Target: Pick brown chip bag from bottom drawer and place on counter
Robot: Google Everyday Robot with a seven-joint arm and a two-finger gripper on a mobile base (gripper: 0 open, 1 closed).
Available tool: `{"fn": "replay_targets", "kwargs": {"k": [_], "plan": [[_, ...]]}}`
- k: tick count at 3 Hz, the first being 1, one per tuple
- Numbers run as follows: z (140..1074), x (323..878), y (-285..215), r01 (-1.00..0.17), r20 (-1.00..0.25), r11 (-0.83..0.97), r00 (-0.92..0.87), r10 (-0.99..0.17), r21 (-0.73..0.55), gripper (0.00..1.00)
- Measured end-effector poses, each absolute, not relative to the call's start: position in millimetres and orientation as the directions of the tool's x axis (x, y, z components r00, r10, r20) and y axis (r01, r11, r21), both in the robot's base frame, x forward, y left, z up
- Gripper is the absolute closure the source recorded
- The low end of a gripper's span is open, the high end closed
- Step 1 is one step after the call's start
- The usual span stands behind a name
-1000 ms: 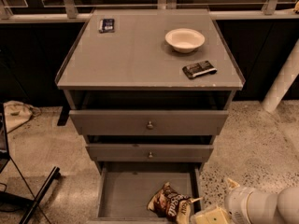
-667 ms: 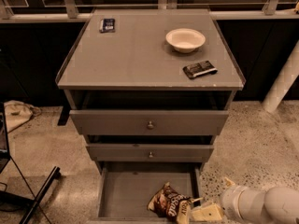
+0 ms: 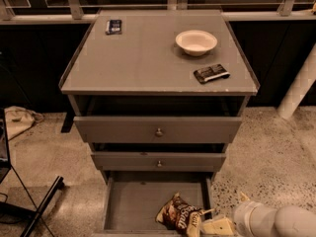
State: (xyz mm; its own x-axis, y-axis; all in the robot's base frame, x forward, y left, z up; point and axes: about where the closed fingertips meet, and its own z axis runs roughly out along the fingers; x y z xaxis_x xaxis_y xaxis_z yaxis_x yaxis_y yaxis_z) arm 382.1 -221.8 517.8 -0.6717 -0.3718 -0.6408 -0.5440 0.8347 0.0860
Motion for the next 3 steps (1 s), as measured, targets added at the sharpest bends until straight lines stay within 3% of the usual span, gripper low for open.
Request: {"fn": "replay_targets", "kwargs": {"k": [3], "plan": [[387, 412, -217, -0.583, -0.562, 0.792, -0.722, -0.403, 0.181, 0.0]]}}
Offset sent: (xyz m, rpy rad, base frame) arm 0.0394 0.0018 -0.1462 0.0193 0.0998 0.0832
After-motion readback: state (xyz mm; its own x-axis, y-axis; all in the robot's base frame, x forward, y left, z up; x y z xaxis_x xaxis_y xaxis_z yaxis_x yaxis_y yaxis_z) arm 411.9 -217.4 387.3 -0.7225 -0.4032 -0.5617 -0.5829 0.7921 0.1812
